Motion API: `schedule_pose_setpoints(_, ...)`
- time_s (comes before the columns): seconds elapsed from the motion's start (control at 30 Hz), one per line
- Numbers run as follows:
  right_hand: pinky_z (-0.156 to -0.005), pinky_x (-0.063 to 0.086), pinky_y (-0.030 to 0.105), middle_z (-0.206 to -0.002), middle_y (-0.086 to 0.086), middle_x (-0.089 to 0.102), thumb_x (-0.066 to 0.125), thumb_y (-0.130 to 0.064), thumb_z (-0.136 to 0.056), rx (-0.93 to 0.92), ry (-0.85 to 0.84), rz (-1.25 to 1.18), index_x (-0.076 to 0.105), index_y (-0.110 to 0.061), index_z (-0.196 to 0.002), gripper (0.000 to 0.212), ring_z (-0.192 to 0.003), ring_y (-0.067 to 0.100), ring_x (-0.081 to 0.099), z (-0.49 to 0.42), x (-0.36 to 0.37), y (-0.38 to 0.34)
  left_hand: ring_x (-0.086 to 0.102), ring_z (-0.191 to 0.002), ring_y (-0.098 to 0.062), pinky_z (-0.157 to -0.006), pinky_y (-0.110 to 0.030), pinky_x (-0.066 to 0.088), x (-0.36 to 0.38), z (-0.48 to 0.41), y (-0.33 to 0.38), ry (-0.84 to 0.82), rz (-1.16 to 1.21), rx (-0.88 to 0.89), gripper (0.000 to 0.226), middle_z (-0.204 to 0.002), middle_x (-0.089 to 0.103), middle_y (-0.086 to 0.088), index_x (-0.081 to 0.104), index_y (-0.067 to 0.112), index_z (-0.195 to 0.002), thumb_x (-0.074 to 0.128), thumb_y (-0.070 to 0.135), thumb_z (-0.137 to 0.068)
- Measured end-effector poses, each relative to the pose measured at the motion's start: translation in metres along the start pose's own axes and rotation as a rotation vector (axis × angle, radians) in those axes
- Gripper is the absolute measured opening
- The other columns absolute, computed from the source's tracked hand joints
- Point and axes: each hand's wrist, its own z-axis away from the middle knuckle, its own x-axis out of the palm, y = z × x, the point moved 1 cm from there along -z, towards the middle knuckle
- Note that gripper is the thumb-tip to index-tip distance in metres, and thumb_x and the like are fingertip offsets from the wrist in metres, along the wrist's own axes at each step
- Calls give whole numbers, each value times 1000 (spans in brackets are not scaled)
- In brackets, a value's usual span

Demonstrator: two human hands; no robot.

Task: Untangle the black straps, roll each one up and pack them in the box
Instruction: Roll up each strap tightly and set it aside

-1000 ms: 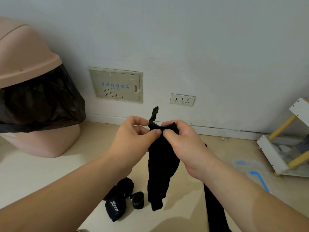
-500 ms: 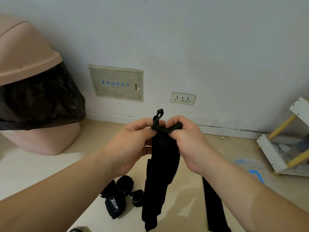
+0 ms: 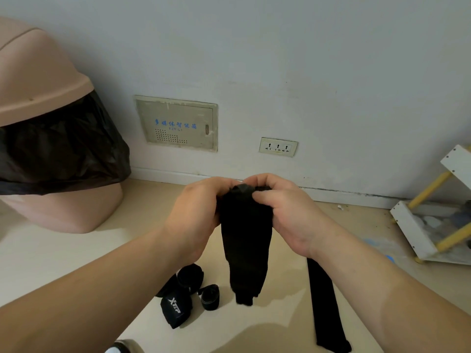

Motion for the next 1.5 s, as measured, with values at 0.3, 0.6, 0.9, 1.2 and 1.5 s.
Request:
schedule_pose_setpoints(0.3,-75,51,31,-92,1,71,57,7,-101,-69,104,-56,69,-24,-93,34,-85,19,64,-1,0,5,72,-84,-10,-75,-24,58,-3,2,-9,5,-245,194,17,-94,80,-3,79,20,-103,63,24,-106)
schedule_pose_setpoints(0.6,-92,60,42,-100,10,78,81,-9,-89,-80,-29,-137,76,-7,-109,21,-96,23,76,6,1,-2,78,-85,-24,-79,-39,64,-7,-2,-6,152,-228,220,11,-86,80,-4,79,21,-93,72,26,-100)
schedule_pose_setpoints(0.9,-91,64,44,-95,-1,82,66,-17,-98,-36,59,147,69,-27,-124,27,-92,20,77,1,-1,4,61,-75,-12,-72,-27,52,-16,-9,-9,139,-183,189,39,-83,59,-2,67,34,-131,79,24,-95)
schedule_pose_setpoints(1.2,-95,61,47,-98,1,81,59,-25,-109,-65,11,313,72,-26,-111,14,-98,23,77,2,-6,5,69,-91,-22,-87,-38,56,-18,-10,-10,114,-133,141,26,-97,66,-18,74,30,-123,76,26,-97)
schedule_pose_setpoints(1.5,-69,54,37,-81,4,76,62,-11,-106,-132,72,278,69,-35,-92,29,-68,20,65,5,-8,0,75,-114,-28,-99,-41,58,-16,-3,-6,-269,-76,-84,27,-124,77,-13,72,14,-130,58,15,-107)
